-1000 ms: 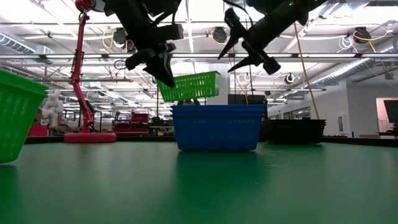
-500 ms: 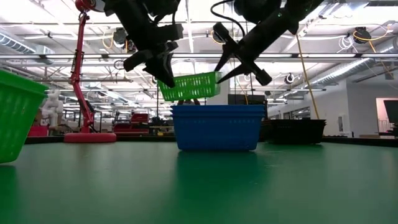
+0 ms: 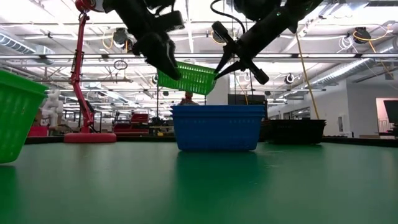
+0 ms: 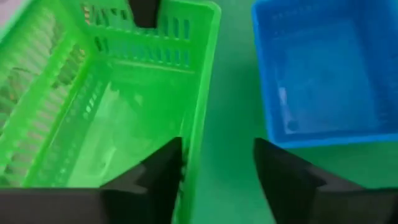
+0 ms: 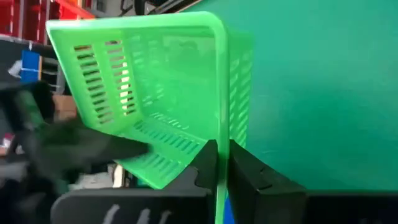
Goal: Stack baskets by color
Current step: Stack the top green bin on the green bins
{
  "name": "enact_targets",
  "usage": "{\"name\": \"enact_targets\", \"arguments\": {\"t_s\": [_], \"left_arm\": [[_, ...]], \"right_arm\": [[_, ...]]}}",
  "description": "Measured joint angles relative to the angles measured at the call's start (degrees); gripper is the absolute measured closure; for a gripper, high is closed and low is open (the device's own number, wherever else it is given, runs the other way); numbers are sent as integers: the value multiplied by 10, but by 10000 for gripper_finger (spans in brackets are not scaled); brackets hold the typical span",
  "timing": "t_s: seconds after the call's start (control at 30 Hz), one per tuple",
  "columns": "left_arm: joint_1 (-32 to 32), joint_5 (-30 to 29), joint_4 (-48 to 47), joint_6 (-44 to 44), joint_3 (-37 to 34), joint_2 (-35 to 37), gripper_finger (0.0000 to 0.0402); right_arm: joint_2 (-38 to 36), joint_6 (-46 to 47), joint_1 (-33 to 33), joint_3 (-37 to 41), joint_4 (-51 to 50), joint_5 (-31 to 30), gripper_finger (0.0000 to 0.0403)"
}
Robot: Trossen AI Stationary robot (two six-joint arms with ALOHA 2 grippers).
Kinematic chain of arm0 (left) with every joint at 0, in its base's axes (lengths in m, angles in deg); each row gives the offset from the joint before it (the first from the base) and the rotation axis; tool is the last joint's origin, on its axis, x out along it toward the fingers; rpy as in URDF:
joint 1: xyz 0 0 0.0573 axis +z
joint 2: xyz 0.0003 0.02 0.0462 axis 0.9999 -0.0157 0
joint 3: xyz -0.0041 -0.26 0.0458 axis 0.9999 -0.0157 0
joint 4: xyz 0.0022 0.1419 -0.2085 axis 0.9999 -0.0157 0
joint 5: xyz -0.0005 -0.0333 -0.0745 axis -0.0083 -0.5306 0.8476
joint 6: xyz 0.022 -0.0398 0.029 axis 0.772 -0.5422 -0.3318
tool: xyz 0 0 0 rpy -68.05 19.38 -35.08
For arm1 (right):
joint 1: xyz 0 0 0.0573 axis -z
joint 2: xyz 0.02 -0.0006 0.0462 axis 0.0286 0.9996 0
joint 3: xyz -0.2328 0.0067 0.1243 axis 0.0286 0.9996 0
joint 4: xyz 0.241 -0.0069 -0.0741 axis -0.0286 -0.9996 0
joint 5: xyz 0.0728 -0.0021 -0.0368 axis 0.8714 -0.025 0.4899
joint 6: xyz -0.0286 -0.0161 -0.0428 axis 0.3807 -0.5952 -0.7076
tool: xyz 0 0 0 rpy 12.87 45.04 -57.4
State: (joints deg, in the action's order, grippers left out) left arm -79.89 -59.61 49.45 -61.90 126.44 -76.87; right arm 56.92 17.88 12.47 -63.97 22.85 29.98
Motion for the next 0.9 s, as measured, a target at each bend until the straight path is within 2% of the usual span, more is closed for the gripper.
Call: {"name": "enact_targets", "arguments": {"t_s": [0.17,0.23,0.3,0.43,0.57,0.73,0.83,0.9], "left_arm": [[0,77,-32,-97,10,40,138],[1,93,-26,-142,21,60,125],[1,85,-23,-160,34,80,122],[3,21,-12,-144,81,98,142],[22,4,-8,-106,149,85,184],[48,19,-41,-63,208,19,227],[61,20,-106,-7,238,-37,226],[60,-16,-132,31,259,-73,216]], "right_arm": [[0,-24,0,0,-1,-1,395],[0,-29,0,0,-3,-4,395],[0,-31,0,0,-4,-13,395],[0,-54,0,0,4,-31,395],[-1,-76,-8,0,0,-51,395],[-1,-111,-12,0,-1,-65,395],[-1,-129,-13,0,-1,-65,395],[-1,-136,-15,0,-1,-66,395]]}}
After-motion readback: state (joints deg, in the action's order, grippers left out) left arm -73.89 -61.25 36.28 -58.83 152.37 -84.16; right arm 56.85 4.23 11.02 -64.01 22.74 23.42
